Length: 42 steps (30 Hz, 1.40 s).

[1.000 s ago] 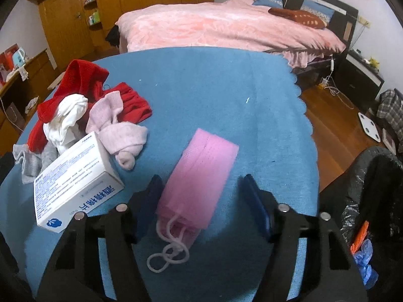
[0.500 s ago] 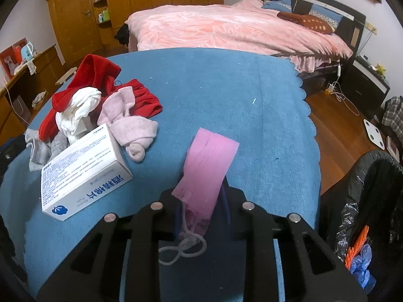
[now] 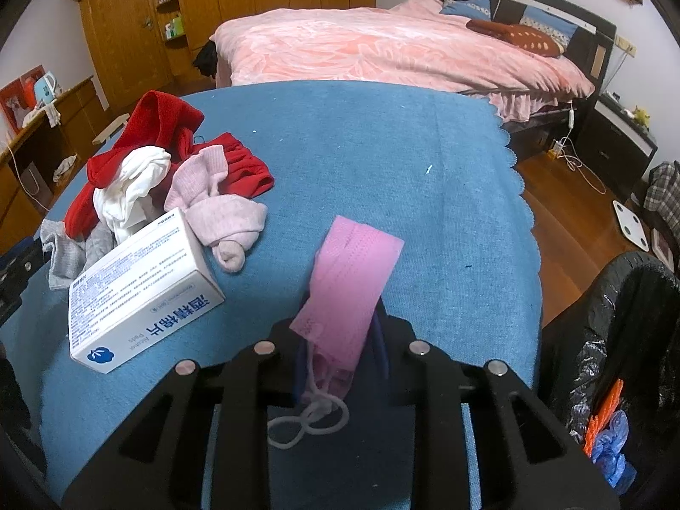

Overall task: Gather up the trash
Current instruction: 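Grasp the red plastic bag with the left tool and lift it, then carry the red bag and pink mask over the trash bin and open both tools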

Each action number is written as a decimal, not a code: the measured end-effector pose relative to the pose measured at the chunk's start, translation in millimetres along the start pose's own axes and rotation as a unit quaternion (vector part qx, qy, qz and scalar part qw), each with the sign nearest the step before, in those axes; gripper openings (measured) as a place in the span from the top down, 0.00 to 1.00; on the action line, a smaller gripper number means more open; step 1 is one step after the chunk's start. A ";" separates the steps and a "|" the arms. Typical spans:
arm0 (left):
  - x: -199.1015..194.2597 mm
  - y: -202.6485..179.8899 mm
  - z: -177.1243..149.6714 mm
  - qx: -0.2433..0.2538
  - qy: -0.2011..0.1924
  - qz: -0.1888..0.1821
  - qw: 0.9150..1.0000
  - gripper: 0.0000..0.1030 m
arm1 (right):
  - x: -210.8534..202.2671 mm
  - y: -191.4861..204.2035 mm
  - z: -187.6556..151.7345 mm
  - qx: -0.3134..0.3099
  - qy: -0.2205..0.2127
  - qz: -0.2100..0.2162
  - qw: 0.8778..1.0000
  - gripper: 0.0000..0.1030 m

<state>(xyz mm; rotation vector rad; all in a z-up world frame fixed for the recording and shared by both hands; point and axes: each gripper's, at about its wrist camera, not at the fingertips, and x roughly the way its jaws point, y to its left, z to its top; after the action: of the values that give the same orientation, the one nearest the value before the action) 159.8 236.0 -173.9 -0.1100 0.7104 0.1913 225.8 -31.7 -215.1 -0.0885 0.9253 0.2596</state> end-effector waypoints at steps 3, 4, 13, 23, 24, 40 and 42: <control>9.4 -0.9 2.8 -0.006 0.011 -0.003 1.000 0.29 | 0.1 0.2 -0.1 0.000 0.000 0.000 1.000 0.75; 14.9 -0.4 3.2 -0.009 0.022 -0.005 1.000 0.32 | 0.1 0.3 0.0 0.000 0.000 0.000 1.000 0.75; 12.7 4.1 2.3 -0.022 0.023 -0.041 0.999 0.67 | 0.7 -0.4 1.6 0.004 -0.001 0.005 1.000 0.76; -31.4 7.5 13.0 -0.013 -0.014 -0.010 1.000 0.67 | -25.4 -0.6 1.2 -0.004 -0.019 0.027 0.999 0.79; -35.7 5.7 14.6 -0.010 -0.018 -0.010 1.000 0.67 | -30.0 -1.7 1.7 -0.005 -0.023 0.029 0.999 0.79; -92.9 -68.7 26.3 0.027 -0.055 -0.077 0.995 0.67 | -125.4 -32.8 1.0 0.001 -0.088 0.040 0.995 0.79; -99.3 -78.4 26.1 0.031 -0.059 -0.086 0.994 0.67 | -136.0 -39.9 -1.5 0.006 -0.096 0.036 0.995 0.79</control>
<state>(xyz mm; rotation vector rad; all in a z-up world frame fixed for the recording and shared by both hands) 119.4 150.1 -86.2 -0.0987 0.5847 0.0098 157.1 -95.4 -108.8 -0.0182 0.7399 0.3237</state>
